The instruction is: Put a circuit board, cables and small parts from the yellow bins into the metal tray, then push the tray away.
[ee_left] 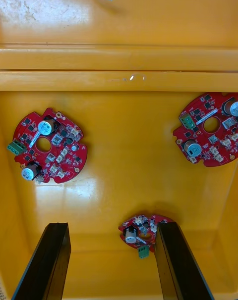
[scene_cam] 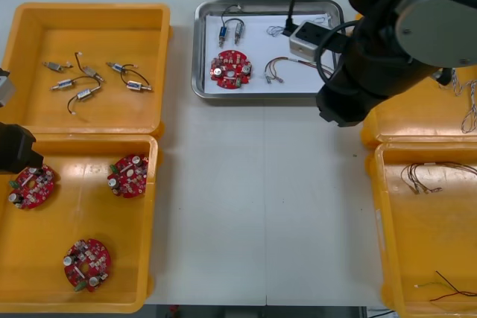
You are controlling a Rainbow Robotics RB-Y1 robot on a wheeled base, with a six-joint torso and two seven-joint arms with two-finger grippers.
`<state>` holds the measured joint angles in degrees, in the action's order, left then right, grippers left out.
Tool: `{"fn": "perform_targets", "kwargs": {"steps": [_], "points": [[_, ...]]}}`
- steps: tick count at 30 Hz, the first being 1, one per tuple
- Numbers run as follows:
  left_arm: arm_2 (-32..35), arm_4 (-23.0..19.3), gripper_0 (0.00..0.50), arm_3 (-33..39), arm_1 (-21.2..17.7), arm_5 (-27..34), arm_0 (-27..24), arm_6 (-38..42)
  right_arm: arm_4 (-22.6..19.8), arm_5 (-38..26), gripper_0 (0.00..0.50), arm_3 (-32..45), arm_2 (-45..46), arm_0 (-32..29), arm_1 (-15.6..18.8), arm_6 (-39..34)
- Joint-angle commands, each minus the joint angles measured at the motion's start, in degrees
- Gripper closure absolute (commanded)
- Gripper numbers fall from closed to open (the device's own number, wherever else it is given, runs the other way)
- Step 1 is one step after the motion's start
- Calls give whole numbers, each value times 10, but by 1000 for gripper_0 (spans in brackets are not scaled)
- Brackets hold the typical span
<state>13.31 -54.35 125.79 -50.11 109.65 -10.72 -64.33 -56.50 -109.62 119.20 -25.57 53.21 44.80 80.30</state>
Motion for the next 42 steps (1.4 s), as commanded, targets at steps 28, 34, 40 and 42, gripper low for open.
{"fn": "perform_targets", "kwargs": {"steps": [28, 34, 40, 42], "points": [[15, 5, 0, 5, -17, 4, -18, -1, -12, -4, 0, -7, 473, -386, 138, -33], [15, 5, 0, 5, -17, 4, -18, -1, 0, -4, 0, -7, 515, -445, 137, -27], [15, 5, 0, 5, -17, 4, -18, -1, -5, -4, 0, -7, 532, -472, 136, -17], [15, 5, 0, 5, -17, 4, -18, -1, -10, -4, 0, -7, 532, -473, 133, -15]]}}
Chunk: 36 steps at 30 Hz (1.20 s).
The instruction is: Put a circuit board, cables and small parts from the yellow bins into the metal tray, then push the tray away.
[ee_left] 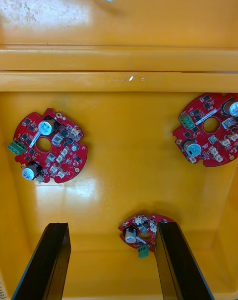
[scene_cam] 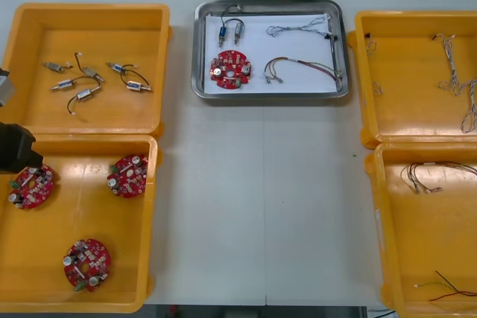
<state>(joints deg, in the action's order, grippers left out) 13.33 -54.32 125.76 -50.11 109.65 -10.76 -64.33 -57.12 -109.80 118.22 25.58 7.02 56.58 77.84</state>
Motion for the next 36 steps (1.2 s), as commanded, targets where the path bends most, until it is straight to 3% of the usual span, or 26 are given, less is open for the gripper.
{"fn": "perform_targets", "kwargs": {"steps": [1, 15, 36], "points": [[14, 4, 0, 5, -17, 3, -17, -1, -5, 2, 0, 3, 19, -12, 13, 10], [14, 4, 0, 5, -17, 3, -17, -1, -15, 63, 0, 20, 18, -13, -7, 6], [14, 4, 0, 5, -17, 3, -17, -1, -19, 44, 0, 26, 2, -22, -32, -17]]}}
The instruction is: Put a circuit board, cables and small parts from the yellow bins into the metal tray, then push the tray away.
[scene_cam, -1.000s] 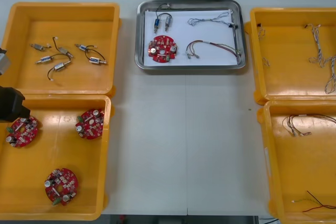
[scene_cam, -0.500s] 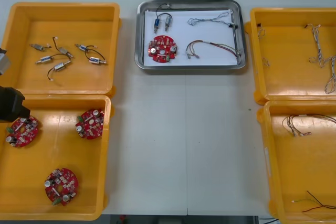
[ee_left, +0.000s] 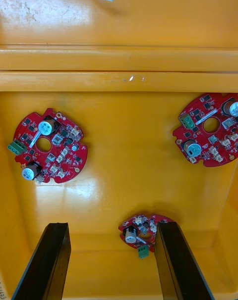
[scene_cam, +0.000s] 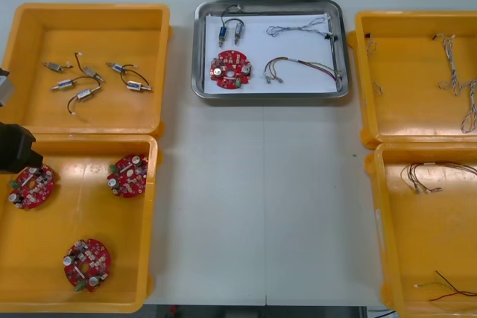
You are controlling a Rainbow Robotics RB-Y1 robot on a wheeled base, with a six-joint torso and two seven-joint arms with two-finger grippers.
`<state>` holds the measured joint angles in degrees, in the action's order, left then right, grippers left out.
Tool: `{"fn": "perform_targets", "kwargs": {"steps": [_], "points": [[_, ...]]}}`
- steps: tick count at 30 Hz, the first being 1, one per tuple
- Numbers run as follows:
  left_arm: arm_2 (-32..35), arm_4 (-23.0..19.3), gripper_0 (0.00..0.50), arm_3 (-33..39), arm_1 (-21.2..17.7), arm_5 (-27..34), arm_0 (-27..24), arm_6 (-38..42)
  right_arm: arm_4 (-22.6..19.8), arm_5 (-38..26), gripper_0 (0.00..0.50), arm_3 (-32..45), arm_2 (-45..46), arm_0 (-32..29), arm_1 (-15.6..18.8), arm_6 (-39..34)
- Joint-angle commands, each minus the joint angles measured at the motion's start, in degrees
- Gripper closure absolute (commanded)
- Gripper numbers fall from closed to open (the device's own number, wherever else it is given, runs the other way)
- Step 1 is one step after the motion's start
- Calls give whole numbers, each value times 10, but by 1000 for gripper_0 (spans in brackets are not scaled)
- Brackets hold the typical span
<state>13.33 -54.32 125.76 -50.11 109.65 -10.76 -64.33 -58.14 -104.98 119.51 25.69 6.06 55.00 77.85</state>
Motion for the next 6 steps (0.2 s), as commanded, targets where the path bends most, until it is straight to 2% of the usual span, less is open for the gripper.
{"fn": "perform_targets", "kwargs": {"steps": [1, 6], "points": [[14, 4, 0, 5, -17, 3, -17, -1, -10, -4, 0, 13, 2, -12, -18, -17], [14, 4, 0, 5, -17, 3, -17, -1, -18, -4, 0, 13, 10, -12, -27, -21]]}}
